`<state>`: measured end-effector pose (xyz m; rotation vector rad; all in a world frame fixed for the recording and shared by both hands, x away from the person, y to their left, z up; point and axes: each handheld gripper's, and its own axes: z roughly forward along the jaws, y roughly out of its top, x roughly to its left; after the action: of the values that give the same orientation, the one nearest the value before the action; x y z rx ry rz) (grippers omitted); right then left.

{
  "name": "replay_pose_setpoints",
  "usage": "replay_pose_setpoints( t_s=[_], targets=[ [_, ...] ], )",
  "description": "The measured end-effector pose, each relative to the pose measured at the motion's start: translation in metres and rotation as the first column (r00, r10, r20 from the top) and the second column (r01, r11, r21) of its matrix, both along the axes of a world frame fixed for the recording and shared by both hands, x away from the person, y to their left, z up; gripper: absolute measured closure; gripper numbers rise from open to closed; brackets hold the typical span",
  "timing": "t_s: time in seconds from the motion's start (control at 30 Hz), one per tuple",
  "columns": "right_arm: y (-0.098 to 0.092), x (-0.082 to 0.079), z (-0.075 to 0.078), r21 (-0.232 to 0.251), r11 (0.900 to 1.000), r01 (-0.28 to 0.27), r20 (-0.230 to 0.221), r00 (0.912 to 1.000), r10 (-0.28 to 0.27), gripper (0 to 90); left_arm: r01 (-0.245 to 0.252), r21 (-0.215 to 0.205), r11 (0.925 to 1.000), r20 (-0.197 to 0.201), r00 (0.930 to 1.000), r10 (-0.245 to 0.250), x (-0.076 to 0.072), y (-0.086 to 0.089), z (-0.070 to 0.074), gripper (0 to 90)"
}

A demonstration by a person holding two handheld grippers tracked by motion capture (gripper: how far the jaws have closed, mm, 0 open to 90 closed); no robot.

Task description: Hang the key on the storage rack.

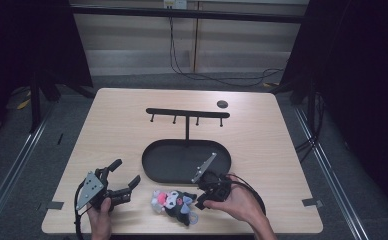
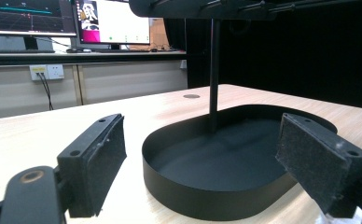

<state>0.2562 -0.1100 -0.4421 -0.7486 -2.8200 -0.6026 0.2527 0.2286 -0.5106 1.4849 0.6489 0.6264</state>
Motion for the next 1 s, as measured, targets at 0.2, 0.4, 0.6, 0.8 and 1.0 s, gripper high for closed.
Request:
replay_pose_setpoints(
  t_s=[0.2, 0.4, 0.6, 0.8, 1.0],
  targets=[
    [0.014, 0.0, -0.007, -0.036, 0.999, -0.038, -0.045, 0.9983, 0.036, 75.0, -0.001, -0.001, 1.0, 0.0, 1.0, 0.001, 0.0, 0.0, 0.0, 15.4],
    [0.024, 0.002, -0.016, -0.062, 0.997, -0.047, -0.08, 0.9959, 0.042, 69.7, -0.001, -0.001, 1.0, 0.0, 1.0, 0.001, 0.0, 0.0, 0.0, 15.4],
    [0.027, 0.008, -0.019, -0.075, 0.996, -0.045, -0.099, 0.9943, 0.037, 65.5, -0.001, -0.002, 1.0, -0.001, 1.0, 0.001, 0.0, 0.0, 0.0, 15.4],
    [0.038, 0.007, -0.022, -0.106, 0.993, -0.06, -0.1, 0.9938, 0.05, 65.9, 0.002, -0.001, 1.0, 0.001, 1.0, -0.002, 0.0, 0.0, 0.0, 15.4],
    [0.044, 0.007, -0.024, -0.144, 0.986, -0.089, -0.102, 0.992, 0.074, 71.5, 0.005, -0.002, 1.0, 0.0, 1.0, -0.005, 0.0, 0.0, 0.0, 15.4]
  ],
)
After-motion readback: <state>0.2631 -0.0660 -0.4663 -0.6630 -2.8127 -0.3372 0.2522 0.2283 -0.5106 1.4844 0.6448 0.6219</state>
